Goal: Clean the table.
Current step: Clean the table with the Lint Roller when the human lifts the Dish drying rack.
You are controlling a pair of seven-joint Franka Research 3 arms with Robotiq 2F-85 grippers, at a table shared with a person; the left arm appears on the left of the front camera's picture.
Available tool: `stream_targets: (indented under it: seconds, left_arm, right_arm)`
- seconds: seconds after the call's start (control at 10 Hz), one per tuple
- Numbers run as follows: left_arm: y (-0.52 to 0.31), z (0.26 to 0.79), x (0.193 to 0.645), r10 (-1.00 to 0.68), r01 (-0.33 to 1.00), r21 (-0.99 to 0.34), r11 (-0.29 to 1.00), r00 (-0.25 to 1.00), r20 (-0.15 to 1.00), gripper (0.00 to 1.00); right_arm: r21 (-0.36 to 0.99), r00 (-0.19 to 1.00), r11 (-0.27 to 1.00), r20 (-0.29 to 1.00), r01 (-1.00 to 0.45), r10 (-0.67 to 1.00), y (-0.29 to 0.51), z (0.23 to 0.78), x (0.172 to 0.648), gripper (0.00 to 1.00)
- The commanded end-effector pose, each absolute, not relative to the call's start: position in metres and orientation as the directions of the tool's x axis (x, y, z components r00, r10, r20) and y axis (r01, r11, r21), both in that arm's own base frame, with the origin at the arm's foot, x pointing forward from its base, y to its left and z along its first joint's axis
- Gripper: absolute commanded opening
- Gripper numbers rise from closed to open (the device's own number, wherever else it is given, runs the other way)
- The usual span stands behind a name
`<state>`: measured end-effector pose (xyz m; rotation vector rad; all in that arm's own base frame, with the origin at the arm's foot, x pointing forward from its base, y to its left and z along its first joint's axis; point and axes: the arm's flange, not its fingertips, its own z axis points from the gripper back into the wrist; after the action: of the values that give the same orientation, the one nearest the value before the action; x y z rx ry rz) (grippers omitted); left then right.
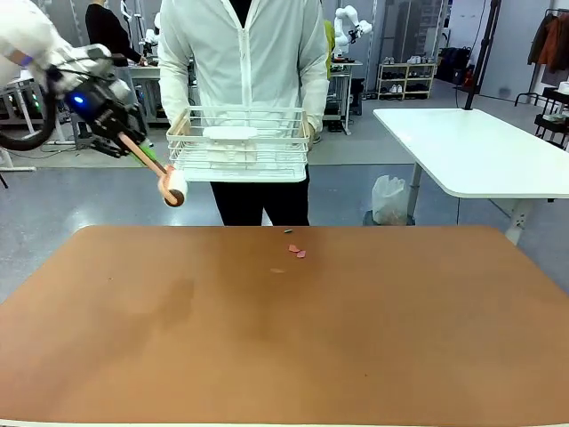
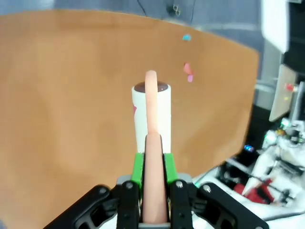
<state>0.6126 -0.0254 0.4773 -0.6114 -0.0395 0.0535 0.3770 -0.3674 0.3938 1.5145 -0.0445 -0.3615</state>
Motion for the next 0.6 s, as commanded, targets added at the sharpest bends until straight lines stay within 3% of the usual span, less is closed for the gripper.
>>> stream_targets:
  seconds: [0.0,0.1,0.5]
  left_arm:
    - [-0.030,0.462,0.645,0.026,-0.023,-0.649,0.761,1.000,-0.006,0.21]
    - [-0.030,0.451,0.642,-0.045,0.022,-0.657,0.754,0.999,-0.018,0.21]
    - [-0.041,0.433,0.648,-0.017,0.011,-0.619,0.785,1.000,-0.004,0.21]
  right_arm:
    - [0.976,0.943,0.022,-0.201,0.215,-0.265,-0.365,0.397,0.375,1.00]
    - [0.976,0.943,0.022,-0.201,0.215,-0.265,-0.365,0.397,0.375,1.00]
    - [0.976,0.943,0.022,-0.201,0.215,-0.265,-0.365,0.397,0.375,1.00]
